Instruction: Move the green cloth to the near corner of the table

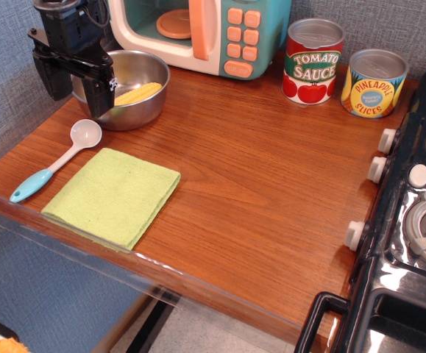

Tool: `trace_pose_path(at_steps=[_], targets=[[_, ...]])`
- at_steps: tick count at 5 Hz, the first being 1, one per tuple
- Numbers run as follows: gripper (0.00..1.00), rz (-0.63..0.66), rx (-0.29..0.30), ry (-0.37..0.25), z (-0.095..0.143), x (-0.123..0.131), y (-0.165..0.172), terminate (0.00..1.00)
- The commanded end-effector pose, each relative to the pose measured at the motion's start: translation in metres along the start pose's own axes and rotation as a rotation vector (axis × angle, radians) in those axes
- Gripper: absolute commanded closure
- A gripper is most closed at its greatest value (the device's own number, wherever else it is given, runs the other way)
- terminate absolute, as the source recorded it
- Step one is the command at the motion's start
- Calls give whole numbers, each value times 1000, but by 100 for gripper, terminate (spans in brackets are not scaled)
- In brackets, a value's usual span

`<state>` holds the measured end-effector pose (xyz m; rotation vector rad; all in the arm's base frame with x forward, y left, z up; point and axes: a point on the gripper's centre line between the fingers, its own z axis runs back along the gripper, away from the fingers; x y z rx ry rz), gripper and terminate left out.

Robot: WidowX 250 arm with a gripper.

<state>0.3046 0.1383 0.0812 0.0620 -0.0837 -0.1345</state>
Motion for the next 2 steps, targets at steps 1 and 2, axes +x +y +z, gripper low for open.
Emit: trace_pose_path(at_steps=[1,2], targets=[[0,0,0,0,0,0,0,0],[0,-11,27,10,-7,-15,-12,0]])
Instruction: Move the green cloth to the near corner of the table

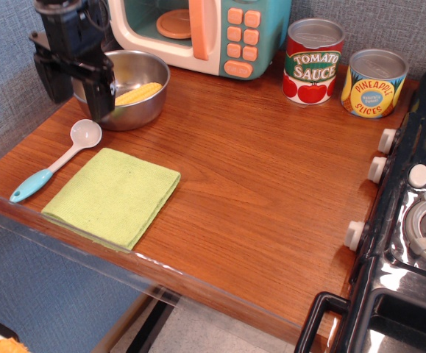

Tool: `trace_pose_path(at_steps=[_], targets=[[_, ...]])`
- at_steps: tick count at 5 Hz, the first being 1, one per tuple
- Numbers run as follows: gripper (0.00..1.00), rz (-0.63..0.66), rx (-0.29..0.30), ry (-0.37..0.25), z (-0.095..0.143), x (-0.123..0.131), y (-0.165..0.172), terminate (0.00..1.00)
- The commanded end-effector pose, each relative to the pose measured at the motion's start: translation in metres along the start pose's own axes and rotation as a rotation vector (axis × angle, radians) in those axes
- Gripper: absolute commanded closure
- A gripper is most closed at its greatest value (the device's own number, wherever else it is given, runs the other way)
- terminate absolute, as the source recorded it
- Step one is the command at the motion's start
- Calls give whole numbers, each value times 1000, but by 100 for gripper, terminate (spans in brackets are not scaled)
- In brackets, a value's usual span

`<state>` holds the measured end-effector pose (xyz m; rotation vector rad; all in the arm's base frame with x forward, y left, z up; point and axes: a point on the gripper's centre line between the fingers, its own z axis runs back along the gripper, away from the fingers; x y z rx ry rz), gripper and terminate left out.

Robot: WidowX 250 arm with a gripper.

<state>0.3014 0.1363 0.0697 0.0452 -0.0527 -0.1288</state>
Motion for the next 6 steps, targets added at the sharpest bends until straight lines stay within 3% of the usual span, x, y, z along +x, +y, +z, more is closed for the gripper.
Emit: trace_pose_path(at_steps=[1,3,5,6], targets=[[0,-13,68,-12,-2,-26,-19,0],[0,22,109,29,-26,-48,-44,0],[0,73,108,-2,-50,-46,-40,0],[0,55,48,-19,-58,-50,-55,0]])
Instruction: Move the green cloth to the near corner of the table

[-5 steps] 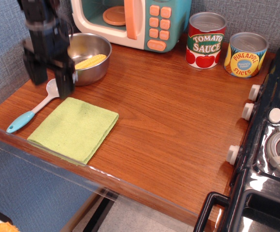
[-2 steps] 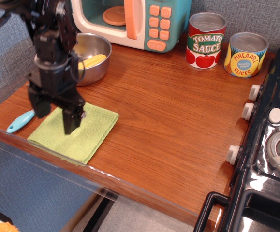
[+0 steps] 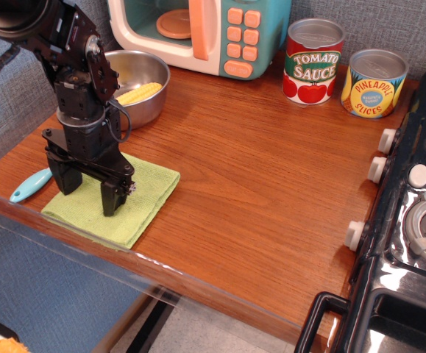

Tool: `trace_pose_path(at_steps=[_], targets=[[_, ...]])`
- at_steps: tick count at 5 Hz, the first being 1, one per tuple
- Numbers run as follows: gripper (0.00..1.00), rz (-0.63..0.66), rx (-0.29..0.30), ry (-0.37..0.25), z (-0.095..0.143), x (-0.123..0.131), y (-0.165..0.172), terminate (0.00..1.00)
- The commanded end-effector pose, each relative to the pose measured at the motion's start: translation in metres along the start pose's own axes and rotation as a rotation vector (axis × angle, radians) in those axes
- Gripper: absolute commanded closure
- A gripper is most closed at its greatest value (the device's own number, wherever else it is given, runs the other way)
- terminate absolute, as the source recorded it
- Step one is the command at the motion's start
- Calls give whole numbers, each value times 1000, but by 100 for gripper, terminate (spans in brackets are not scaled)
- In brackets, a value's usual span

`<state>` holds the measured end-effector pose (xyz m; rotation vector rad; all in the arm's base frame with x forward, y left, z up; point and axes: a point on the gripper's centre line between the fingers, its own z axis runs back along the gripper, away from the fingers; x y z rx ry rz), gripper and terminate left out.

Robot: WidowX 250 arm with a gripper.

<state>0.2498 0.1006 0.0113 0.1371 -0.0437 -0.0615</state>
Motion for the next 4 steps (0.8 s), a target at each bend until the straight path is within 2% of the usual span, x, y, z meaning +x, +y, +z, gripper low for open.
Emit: trace_pose_path(at_steps=[1,2,3,4], targets=[[0,-85,-124,-60,-4,-10,-44,0],[0,-214,-173,-57,-2,-18,-94,0],[0,-334,-195,-48,9,-23,-141,0],[0,-393,-197,-52,20,-20,-181,0]])
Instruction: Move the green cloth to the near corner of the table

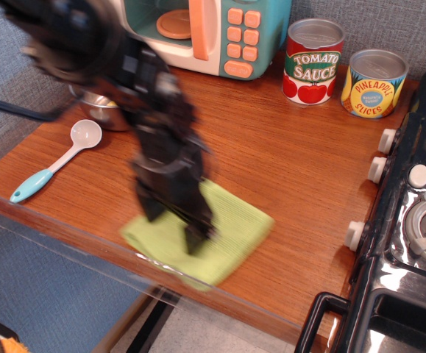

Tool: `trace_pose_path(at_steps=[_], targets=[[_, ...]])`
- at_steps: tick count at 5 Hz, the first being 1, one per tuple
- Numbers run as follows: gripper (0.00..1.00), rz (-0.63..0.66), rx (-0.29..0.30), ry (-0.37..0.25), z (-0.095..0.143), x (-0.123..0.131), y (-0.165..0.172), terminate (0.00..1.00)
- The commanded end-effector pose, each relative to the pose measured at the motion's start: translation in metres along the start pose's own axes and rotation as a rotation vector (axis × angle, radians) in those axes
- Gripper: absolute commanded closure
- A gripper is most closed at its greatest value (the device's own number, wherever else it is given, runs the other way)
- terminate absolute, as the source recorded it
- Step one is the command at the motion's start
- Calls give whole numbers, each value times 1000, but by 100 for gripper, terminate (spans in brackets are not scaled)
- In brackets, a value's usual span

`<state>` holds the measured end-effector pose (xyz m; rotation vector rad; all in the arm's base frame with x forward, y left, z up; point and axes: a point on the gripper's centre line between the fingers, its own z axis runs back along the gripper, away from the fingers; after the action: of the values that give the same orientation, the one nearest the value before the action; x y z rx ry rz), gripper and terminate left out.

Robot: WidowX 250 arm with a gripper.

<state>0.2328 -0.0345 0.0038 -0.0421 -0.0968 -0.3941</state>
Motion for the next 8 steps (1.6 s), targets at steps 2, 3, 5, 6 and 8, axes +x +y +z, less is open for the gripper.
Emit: trace_pose_path(at_steps=[2,3,5,6,8], targets=[[0,34,70,76,-7,18,-52,0],[0,203,100,67,0,29,-32,0],[0,239,70,-22,50,50,-16,0],[0,163,28,-111,100,51,-26,0],[0,115,8,-75,117,47,-16,0]])
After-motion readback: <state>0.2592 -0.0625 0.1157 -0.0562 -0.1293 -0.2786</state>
